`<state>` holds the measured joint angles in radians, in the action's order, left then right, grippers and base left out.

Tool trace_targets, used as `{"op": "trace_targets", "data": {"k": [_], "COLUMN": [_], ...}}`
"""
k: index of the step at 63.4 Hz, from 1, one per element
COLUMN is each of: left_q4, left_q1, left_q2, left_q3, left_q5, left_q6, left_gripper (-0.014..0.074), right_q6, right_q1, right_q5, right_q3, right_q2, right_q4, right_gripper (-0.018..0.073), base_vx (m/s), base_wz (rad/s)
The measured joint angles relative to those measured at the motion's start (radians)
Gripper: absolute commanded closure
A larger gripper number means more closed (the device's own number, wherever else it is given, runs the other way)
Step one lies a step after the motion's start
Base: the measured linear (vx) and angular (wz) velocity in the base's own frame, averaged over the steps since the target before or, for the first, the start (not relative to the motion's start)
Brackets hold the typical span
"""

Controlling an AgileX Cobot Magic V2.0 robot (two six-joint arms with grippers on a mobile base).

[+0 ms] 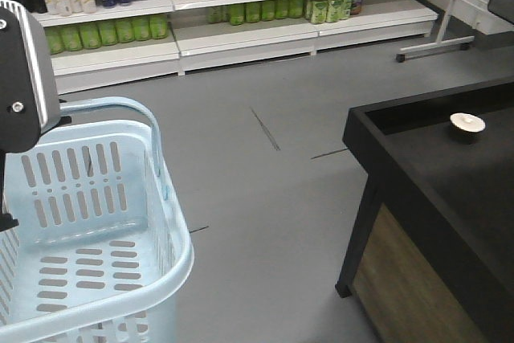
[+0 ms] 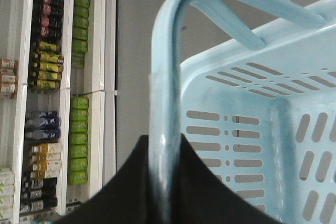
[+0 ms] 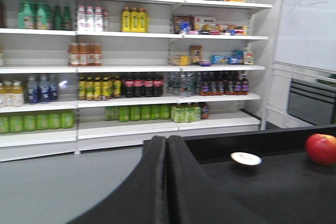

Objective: Pick three apples into basket with both arms
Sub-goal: 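Turn the base toward the table with loose apples and oranges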

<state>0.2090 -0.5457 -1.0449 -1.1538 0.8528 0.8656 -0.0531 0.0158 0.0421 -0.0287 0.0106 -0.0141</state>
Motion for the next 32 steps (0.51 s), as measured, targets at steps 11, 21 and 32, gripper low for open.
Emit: {"op": "trace_targets", "data": {"k": [11, 21, 32], "left_q4": [0.0, 0.0, 0.0], "left_q1": [0.0, 0.0, 0.0], "left_q2": [0.0, 0.0, 0.0], "left_q3": [0.0, 0.0, 0.0], "left_q5": [0.0, 0.0, 0.0], "left_q6": [0.0, 0.0, 0.0], "left_gripper": [0.0603, 0.0603, 0.0603], "right_q6": [0.0, 0.0, 0.0], "right_q1": [0.0, 0.0, 0.0], "right_q5": [0.0, 0.0, 0.0], "right_q3": [0.0, 0.0, 0.0], "right_q2": [0.0, 0.0, 0.0], "right_q4": [0.0, 0.0, 0.0], "right_gripper": [0.0566, 0.0566, 0.0566], "base_vx": [0.1, 0.11, 0.11], "base_wz": [-0.41, -0.42, -0.42]}}
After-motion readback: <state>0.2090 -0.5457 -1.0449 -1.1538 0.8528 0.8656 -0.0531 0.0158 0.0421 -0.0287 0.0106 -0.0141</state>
